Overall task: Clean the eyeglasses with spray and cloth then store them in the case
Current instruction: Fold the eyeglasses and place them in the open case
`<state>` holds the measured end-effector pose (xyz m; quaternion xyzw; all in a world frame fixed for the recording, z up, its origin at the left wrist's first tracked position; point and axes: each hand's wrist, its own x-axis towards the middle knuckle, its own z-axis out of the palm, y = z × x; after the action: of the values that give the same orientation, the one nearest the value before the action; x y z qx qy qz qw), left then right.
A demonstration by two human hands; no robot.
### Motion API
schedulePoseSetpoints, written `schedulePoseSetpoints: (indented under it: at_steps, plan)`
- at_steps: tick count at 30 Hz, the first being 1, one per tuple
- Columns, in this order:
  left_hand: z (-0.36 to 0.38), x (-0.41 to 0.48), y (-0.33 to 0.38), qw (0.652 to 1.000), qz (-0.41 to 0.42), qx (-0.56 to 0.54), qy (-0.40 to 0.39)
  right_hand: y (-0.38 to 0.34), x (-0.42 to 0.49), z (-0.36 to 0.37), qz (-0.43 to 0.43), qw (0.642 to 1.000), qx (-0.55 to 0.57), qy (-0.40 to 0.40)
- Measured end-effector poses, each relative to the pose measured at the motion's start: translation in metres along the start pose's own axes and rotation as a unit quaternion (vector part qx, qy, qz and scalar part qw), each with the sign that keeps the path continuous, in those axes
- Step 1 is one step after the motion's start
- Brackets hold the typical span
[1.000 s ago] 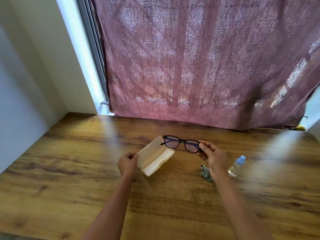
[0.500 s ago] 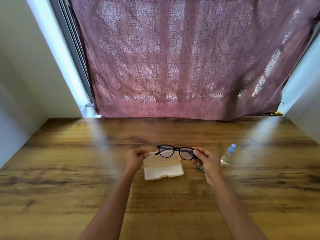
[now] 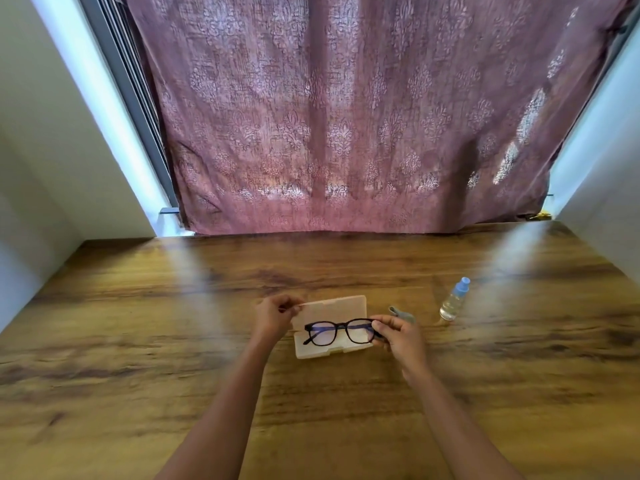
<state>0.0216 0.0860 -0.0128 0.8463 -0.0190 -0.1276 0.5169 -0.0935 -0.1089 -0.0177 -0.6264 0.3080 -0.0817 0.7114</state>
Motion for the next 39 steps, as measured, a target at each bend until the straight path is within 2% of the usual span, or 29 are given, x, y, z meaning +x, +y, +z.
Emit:
schedulePoseSetpoints:
  at_steps: [6, 10, 13, 18, 26, 32, 39]
  plan:
    - [0.001, -0.004, 0.003, 0.999, -0.003, -0.025, 0.020, 0.013, 0.002, -0.001, 0.004, 0.999, -0.045, 0.028]
    - [0.001, -0.015, -0.001, 0.990, -0.098, -0.053, 0.086, 0.016, 0.005, 0.000, 0.004, 0.997, -0.062, 0.038]
    - [0.003, -0.022, -0.006, 0.984, -0.146, -0.082, 0.063, 0.016, 0.005, 0.003, -0.007, 0.996, -0.073, 0.041]
    - [0.006, -0.025, -0.003, 0.989, -0.130, -0.064, 0.041, 0.016, 0.004, 0.008, -0.036, 0.988, -0.120, 0.085]
    - [0.011, -0.030, -0.008, 0.994, -0.102, -0.035, 0.034, 0.011, 0.006, 0.009, -0.054, 0.971, -0.209, 0.099]
    - [0.012, -0.035, -0.011, 0.996, -0.075, -0.020, 0.042, 0.007, 0.005, 0.008, -0.031, 0.970, -0.223, 0.091]
    - [0.013, -0.036, -0.013, 0.996, -0.081, -0.019, 0.044, 0.008, 0.010, 0.006, 0.000, 0.969, -0.234, 0.077]
